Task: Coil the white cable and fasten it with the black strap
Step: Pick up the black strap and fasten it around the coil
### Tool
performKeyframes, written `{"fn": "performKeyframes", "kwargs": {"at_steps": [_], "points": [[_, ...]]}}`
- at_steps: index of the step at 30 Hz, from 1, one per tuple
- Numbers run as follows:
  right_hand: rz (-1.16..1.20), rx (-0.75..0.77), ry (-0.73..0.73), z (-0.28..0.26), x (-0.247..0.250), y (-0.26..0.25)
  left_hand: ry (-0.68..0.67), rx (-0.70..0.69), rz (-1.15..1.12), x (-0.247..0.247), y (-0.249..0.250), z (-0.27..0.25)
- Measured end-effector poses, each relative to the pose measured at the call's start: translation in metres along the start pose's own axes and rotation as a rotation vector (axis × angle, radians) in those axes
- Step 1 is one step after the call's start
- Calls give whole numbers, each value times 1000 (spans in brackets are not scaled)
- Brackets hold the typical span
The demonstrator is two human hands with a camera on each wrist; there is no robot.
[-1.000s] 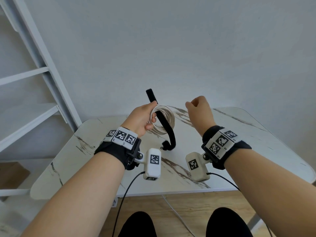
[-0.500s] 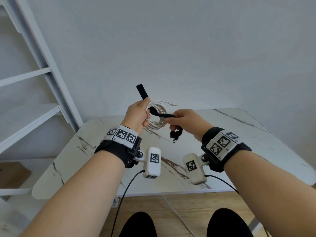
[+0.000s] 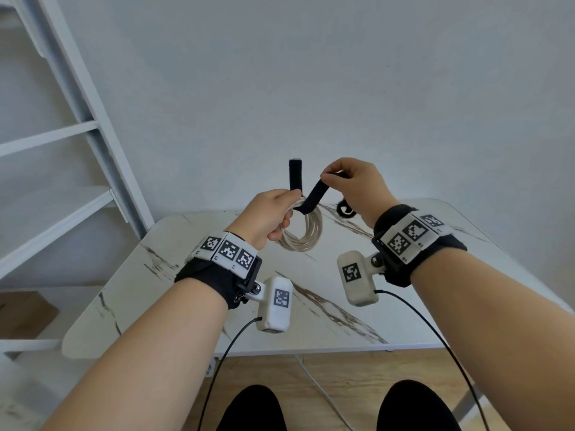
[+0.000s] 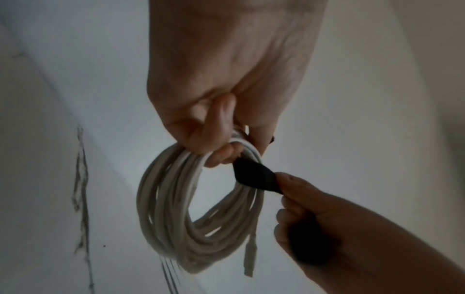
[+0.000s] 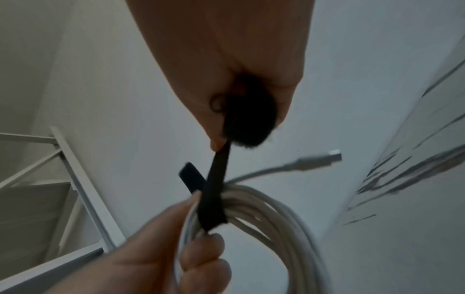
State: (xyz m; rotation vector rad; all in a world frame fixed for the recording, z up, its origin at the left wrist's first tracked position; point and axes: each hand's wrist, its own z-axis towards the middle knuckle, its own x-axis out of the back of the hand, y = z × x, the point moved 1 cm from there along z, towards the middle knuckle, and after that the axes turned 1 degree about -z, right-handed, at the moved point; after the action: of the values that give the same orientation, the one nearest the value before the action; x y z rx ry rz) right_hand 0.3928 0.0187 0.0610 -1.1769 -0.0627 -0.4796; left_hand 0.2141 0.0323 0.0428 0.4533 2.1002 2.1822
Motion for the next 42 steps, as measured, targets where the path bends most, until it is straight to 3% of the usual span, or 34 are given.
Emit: {"fn": "performKeyframes", "kwargs": {"at_steps": [9, 13, 21, 28, 32, 36, 39, 42], "points": [[79, -189, -40, -8, -13, 18, -123, -10, -128, -3, 5, -4], [99, -328, -148, -6, -12, 19, -138, -3, -199, -2, 0, -3], [-47, -394, -312, -9, -6, 11, -149, -39, -178, -3, -1, -6], [184, -498, -255, -4, -5, 19, -124, -19, -193, 4, -2, -4], [74, -541, -178, 2, 3, 31, -83, 11, -250, 12, -2, -1], [21, -507, -180, 0, 4, 37, -4, 45, -271, 12, -5, 4], [9, -378, -62, -3, 0, 31, 53, 61, -287, 12, -8, 5], [-22, -230, -47, -6, -8, 21, 77, 55, -280, 10, -8, 5]]}}
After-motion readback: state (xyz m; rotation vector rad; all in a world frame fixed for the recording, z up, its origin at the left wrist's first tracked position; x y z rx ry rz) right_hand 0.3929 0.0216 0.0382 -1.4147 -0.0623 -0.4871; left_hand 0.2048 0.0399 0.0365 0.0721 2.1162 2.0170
